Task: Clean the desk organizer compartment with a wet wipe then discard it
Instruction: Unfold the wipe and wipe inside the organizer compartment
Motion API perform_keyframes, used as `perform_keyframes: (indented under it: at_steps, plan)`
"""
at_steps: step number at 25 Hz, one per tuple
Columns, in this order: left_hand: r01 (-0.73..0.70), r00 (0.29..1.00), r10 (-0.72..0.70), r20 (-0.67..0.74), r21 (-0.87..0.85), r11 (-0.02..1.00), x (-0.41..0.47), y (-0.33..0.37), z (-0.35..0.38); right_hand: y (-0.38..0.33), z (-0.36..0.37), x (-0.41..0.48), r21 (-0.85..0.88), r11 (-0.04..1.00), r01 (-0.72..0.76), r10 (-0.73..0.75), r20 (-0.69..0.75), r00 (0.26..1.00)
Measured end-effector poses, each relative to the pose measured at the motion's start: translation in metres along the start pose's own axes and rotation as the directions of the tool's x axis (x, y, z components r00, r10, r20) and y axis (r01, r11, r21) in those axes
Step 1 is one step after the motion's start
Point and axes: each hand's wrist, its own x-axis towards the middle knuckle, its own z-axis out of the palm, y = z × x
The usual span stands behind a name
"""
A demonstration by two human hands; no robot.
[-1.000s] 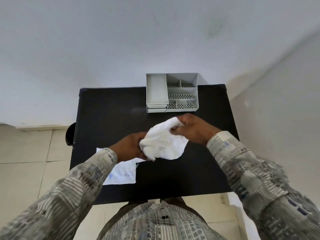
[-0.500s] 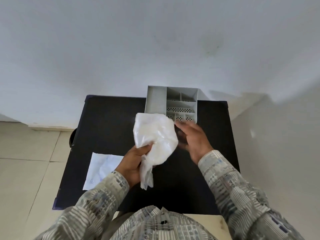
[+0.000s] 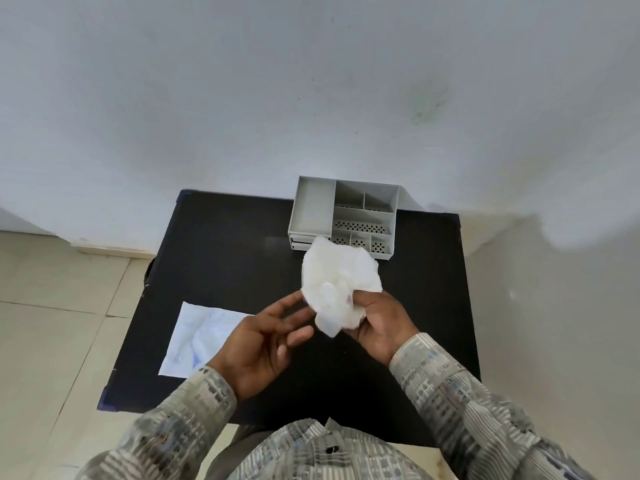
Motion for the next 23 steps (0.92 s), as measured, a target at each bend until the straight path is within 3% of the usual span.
perform_keyframes:
  at_steps: [3,4,7,9,14,18,20,23]
  plan:
    - [-0.033,0.997,0.059,-0.058,0.371,0.928,0.003,-0.017,0.008,0.007,0.007,-0.005,-0.027,1.000,-0.013,0.014,0.031,0.999]
    - [-0.061,0.993,0.096,-0.062,0.413,0.908,0.007,-0.022,0.013,0.013,0.010,-0.008,-0.066,0.998,0.001,0.002,0.047,0.999]
    - [-0.165,0.945,0.234,-0.226,0.287,0.944,0.018,-0.022,0.031,0.033,0.012,-0.019,-0.219,0.974,0.060,-0.041,0.087,0.995]
    - [-0.177,0.877,0.296,-0.378,0.319,0.931,0.024,-0.013,0.034,0.037,0.010,-0.025,-0.276,0.958,0.076,-0.046,0.113,0.993]
    - [-0.191,0.894,0.343,-0.287,0.449,0.873,0.022,-0.009,0.034,0.000,0.000,-0.026,-0.218,0.968,0.125,-0.082,0.193,0.978]
    - [-0.180,0.940,0.292,-0.176,0.471,0.864,0.022,-0.030,0.040,-0.024,0.002,-0.011,-0.311,0.948,0.065,-0.043,0.076,0.996]
    - [-0.181,0.928,0.301,-0.221,0.441,0.879,0.025,-0.039,0.042,-0.034,0.001,-0.003,-0.218,0.970,0.109,-0.104,0.035,0.994]
    - [-0.164,0.922,0.245,-0.301,0.271,0.949,0.031,-0.035,0.041,-0.041,-0.014,0.000,0.070,0.992,0.102,-0.099,-0.035,0.994]
